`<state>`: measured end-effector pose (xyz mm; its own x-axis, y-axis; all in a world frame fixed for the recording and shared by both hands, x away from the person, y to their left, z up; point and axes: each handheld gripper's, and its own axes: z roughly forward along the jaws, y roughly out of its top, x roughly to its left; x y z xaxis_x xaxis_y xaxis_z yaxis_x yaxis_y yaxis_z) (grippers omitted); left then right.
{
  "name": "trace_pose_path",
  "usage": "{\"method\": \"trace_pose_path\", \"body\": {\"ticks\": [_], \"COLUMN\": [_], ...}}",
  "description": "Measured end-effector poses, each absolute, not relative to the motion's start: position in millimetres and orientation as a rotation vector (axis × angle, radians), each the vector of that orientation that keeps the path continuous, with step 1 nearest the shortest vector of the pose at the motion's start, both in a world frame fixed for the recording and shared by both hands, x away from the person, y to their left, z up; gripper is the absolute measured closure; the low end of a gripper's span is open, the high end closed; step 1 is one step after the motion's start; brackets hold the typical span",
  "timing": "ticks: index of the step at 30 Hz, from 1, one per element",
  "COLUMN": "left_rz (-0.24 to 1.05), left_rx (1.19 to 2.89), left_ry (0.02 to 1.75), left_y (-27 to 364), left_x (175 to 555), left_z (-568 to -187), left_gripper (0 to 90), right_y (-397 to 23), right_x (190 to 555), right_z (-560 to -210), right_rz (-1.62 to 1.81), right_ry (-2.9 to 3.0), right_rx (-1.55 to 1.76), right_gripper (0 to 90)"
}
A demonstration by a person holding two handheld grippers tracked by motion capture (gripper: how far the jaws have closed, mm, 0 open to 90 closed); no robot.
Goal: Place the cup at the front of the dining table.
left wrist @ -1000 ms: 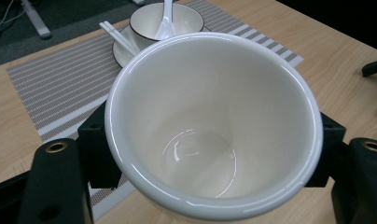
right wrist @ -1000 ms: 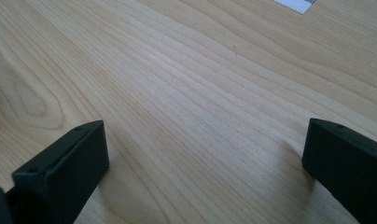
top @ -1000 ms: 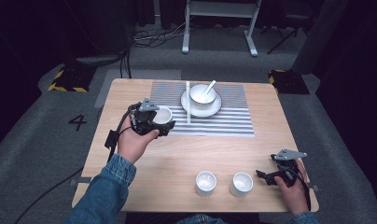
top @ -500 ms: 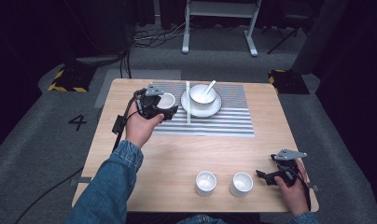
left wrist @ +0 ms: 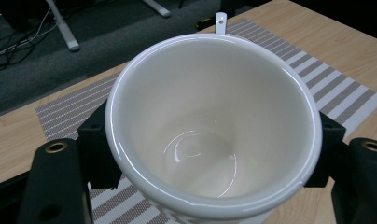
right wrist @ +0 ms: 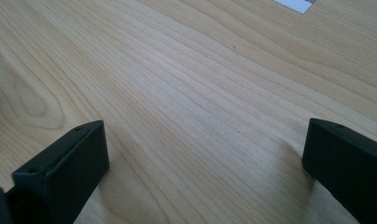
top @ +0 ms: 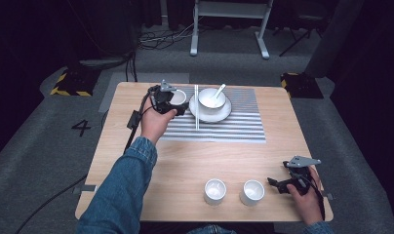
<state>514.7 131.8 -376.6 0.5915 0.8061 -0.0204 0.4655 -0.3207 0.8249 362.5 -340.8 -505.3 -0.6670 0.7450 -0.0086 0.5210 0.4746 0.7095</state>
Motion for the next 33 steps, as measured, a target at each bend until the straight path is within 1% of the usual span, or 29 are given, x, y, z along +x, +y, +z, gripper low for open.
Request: {"method": "trace_pose_path", "body": {"ticks": [3,17,22,27,31,33], "left_rz": [0.493,0.456,0.451,0.453,0.453,0.442], "left_rx": [1.944,1.969,1.953,1.967,2.019,2.007], "left_ry": [1.025,1.143,1.17,1.184,1.189,1.192], "left_y": [130,125,123,122,120,120], "left_x": [524,563,569,570,571,571], "left_z": [-385,-429,-444,-456,-464,-467], "left_gripper": [26.6,26.6,26.6,26.6,26.6,26.6], "right_y": [-341,-341,-341,-341,-341,-341], "right_x": [362,362,362,362,362,362], "right_z": [-505,-505,-505,-505,-505,-505], "right_rz": [0.997,0.998,0.998,0.998,0.998,0.998], "right_ry": [2.409,2.409,2.409,2.409,2.409,2.409], "right_rx": [1.072,1.072,1.072,1.072,1.072,1.072], "right_gripper": [0.4,0.5,0.5,0.5,0.5,0.5]}}
